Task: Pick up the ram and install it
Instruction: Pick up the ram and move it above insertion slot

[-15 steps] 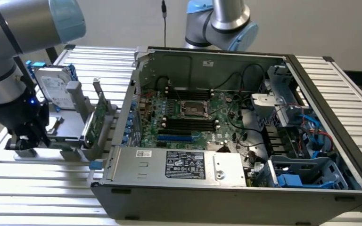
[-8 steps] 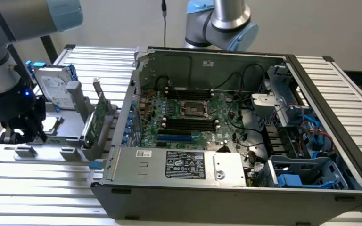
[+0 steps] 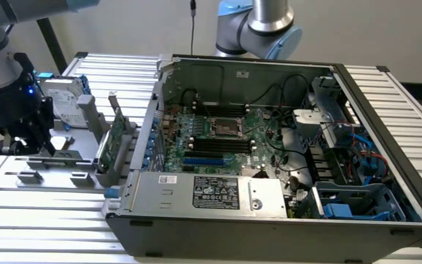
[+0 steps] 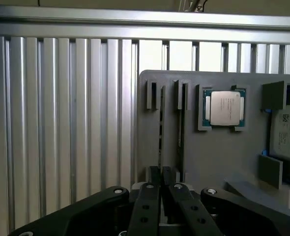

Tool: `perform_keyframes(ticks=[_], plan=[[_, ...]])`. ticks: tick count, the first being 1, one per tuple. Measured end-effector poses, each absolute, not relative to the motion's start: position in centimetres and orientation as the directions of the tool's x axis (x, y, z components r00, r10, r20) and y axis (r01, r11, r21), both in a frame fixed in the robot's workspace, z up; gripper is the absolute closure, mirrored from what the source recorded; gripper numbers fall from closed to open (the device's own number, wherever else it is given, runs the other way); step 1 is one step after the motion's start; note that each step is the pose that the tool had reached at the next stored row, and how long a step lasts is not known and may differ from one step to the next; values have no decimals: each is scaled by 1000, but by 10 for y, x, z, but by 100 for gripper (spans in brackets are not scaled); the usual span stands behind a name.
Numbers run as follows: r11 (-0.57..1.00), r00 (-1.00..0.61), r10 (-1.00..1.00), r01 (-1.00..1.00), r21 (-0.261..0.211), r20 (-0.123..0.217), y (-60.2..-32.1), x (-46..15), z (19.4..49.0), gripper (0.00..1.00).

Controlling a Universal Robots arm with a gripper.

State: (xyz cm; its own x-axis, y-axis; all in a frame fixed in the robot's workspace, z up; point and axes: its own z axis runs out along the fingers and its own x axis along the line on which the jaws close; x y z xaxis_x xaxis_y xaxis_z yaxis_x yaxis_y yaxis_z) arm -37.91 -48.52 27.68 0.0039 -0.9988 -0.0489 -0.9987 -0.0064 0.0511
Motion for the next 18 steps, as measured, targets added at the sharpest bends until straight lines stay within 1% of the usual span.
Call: perform_keyframes(ticks=[18], plan=[[-39, 35, -997, -998, 56, -75, -486, -321, 359, 86]])
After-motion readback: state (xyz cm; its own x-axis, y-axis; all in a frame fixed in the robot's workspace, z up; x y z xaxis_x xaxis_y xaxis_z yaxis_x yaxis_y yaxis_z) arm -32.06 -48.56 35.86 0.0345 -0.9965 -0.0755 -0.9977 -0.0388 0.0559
